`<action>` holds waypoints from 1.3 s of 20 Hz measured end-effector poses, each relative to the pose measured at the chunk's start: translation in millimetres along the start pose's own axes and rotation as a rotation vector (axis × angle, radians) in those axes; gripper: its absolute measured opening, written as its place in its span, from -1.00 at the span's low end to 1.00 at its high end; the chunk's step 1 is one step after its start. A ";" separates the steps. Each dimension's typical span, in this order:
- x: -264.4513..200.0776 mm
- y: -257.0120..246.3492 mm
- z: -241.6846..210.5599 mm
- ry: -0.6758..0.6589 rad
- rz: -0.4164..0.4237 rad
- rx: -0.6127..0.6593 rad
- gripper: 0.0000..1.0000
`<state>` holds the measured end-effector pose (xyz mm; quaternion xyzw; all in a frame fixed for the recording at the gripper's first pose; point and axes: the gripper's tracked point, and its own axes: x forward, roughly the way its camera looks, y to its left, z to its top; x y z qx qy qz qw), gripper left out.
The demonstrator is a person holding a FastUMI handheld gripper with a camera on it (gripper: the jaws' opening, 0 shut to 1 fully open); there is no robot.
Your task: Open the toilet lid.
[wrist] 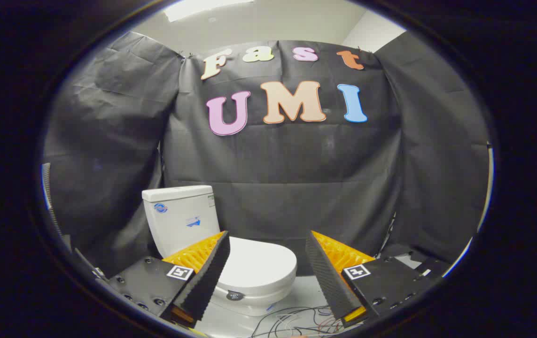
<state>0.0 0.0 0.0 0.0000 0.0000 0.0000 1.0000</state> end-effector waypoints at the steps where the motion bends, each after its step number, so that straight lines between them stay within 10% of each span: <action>1: 0.8 -2.7 -0.4 -0.001 -0.001 0.003 1.00; 21: 5.4 -0.9 -15.8 0.084 0.020 -0.010 0.97; 26: 70.4 19.7 -0.3 0.009 -0.007 0.096 0.94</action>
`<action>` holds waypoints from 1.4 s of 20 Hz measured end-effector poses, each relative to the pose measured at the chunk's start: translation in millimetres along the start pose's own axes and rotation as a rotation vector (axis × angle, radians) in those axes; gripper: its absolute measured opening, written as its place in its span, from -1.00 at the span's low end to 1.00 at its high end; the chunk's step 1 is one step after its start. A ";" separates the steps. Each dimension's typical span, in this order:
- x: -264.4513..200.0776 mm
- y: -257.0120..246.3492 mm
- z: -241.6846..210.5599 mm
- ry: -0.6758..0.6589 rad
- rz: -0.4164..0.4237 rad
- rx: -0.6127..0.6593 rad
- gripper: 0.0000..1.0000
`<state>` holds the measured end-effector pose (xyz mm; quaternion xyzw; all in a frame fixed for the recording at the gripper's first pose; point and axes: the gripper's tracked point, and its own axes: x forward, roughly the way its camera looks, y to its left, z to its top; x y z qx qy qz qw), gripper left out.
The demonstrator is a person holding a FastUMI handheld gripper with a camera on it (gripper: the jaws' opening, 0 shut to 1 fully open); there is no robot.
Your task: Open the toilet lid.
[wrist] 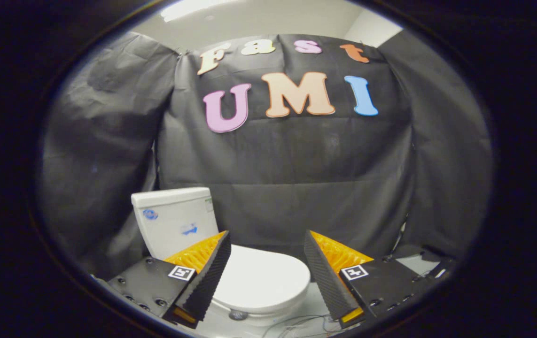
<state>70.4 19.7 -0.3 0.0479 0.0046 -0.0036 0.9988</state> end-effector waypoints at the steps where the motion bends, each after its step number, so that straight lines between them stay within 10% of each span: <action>1: 17.8 2.9 -2.9 -0.016 -0.037 0.053 0.93; 9: 35.2 21.8 -96.3 -0.162 -0.355 0.629 0.72; 21: -46.8 31.1 -268.8 -0.147 -0.778 1.102 0.72; 28: -38.5 35.9 -336.7 0.030 -0.809 1.243 -0.05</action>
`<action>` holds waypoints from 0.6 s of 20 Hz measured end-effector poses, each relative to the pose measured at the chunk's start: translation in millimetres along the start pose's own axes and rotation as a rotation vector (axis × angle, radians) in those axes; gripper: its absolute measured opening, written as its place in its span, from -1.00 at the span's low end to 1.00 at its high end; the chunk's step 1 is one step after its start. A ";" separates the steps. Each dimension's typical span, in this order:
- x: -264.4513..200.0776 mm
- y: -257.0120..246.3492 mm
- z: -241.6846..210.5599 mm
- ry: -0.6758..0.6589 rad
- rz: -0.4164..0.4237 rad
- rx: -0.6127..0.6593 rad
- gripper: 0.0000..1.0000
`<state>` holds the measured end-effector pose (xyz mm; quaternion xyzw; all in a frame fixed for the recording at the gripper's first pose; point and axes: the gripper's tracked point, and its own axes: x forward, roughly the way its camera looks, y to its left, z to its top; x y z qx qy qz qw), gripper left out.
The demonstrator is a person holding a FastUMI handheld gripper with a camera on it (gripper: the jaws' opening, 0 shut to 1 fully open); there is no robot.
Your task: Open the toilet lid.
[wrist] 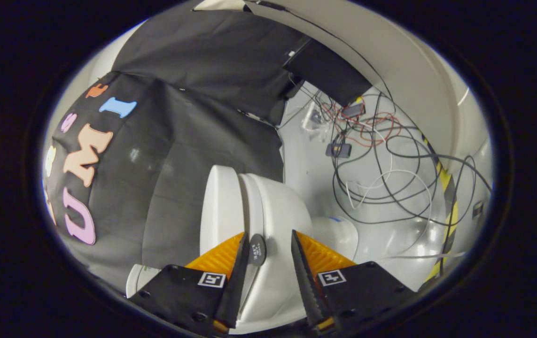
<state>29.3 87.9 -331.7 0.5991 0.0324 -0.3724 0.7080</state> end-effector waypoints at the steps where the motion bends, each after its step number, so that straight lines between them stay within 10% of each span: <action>1: 1.2 1.9 -1.4 0.016 0.008 0.017 -0.16; 7: 28.3 13.6 -5.6 0.087 0.101 0.175 -0.38; 8: 21.7 6.8 -12.9 0.086 0.075 0.170 -0.90; 12: 15.0 22.7 -9.2 0.073 0.063 0.108 -0.91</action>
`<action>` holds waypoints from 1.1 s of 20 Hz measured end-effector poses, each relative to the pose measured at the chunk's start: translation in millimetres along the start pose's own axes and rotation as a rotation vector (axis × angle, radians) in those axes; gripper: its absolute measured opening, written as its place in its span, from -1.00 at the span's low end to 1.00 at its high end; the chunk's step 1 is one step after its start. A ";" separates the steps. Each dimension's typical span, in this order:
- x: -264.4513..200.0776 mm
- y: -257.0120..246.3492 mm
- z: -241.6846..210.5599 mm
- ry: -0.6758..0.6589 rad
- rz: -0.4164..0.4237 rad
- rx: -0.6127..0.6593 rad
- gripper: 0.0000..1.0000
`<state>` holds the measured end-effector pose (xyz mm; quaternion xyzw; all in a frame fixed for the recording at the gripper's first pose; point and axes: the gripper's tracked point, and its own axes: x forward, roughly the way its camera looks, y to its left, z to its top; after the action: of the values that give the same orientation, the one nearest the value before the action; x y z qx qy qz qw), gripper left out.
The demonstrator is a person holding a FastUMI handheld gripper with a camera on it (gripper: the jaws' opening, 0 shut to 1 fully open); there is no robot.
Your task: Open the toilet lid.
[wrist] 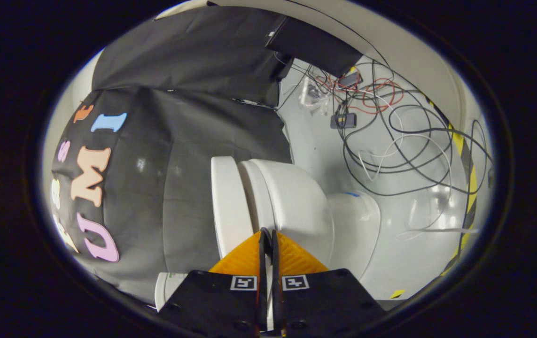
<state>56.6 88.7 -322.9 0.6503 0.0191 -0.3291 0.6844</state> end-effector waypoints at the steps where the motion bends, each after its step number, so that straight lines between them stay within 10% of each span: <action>1: -3.0 3.1 0.5 -0.005 -0.007 -0.037 -0.93; 22: -89.8 211.8 -57.1 -0.067 0.251 -0.765 -0.96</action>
<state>110.0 165.2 -105.1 0.3350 0.0383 -0.2329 0.9122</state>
